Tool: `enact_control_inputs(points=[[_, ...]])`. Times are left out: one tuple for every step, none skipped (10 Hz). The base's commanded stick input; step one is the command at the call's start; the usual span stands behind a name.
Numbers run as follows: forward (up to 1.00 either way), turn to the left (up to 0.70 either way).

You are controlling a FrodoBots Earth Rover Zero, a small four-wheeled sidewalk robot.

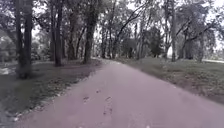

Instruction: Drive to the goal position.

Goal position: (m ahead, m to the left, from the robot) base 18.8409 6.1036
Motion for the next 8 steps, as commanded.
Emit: enact_control_inputs(points=[[0.68, 0.0], [0.69, 0.0], [0.68, 0.0], [0.68, 0.0], [0.68, 0.0], [0.68, 0.0], [0.68, 0.0], [0.68, 0.0]])
